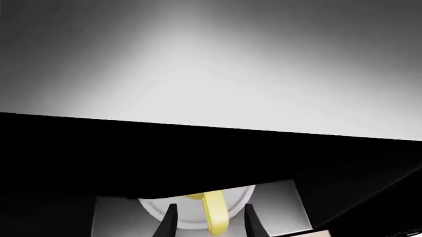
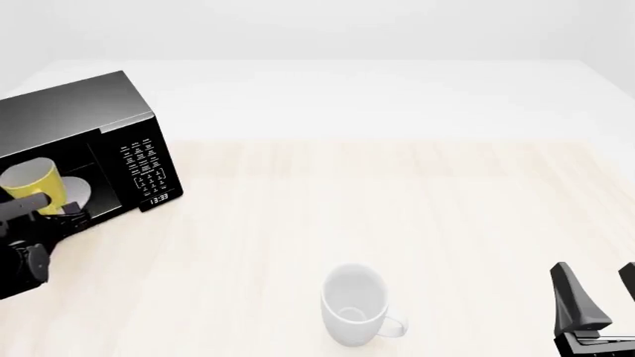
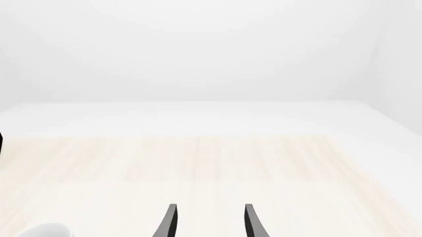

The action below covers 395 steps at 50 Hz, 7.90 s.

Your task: Put the yellow and white mug in the microwave and close it.

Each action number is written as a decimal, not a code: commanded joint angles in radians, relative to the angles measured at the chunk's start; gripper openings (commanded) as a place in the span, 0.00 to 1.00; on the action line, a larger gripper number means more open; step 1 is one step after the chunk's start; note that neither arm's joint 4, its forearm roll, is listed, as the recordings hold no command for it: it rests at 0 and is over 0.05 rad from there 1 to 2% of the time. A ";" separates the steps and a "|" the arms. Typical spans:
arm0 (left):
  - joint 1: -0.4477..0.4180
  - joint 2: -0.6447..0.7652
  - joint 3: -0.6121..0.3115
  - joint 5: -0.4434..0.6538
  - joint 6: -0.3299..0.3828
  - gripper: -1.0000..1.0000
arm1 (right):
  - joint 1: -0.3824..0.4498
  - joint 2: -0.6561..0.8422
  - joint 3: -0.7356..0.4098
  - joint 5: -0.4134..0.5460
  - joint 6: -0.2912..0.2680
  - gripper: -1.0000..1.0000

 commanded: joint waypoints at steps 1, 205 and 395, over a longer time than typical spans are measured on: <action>0.004 0.023 -0.013 -0.005 -0.002 1.00 | 0.000 -0.002 0.001 0.000 -0.001 1.00; 0.635 -1.040 -0.012 1.035 -0.083 1.00 | 0.015 0.010 0.002 -0.006 0.007 1.00; 0.178 -0.476 0.044 0.732 -0.047 1.00 | 0.018 0.013 0.002 -0.008 0.008 1.00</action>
